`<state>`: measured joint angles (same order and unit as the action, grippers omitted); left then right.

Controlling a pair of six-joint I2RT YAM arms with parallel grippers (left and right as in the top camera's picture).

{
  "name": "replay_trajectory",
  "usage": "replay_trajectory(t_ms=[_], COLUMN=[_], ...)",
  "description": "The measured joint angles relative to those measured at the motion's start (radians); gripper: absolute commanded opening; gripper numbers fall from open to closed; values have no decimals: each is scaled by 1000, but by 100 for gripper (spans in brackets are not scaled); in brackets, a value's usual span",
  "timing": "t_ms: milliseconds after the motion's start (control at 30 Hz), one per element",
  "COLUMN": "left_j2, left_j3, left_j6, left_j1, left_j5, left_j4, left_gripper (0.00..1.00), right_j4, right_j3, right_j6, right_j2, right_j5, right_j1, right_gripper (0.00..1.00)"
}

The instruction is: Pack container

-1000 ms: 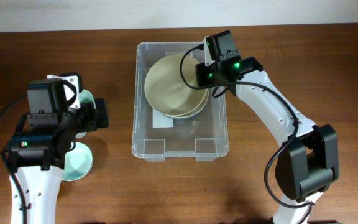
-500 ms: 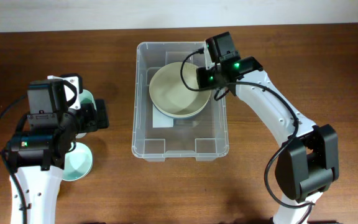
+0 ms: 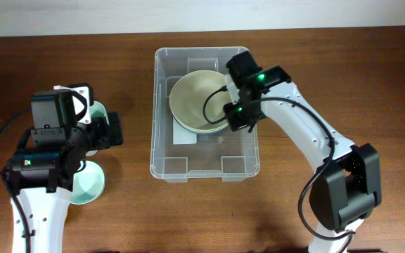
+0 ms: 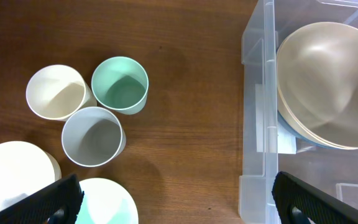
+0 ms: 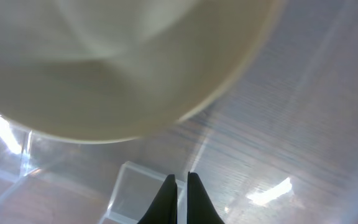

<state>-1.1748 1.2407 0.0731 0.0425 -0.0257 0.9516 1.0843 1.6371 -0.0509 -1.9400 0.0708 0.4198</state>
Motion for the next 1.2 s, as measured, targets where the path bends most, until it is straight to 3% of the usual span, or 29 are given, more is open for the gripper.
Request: replay_trajectory(t_ms=[300,1200], left_j2=[0,0], left_j3=[0,0], left_j6=[0,0], left_j1=[0,0], left_j5=[0,0], left_j4=[3,3], left_gripper=[99,100], right_j4=[-16,-169], right_j3=[-1,-25], right_j6=[40,52], right_j2=[0,-70], right_j5=[0,0], right_j1=[91,93], right_gripper=[4,7])
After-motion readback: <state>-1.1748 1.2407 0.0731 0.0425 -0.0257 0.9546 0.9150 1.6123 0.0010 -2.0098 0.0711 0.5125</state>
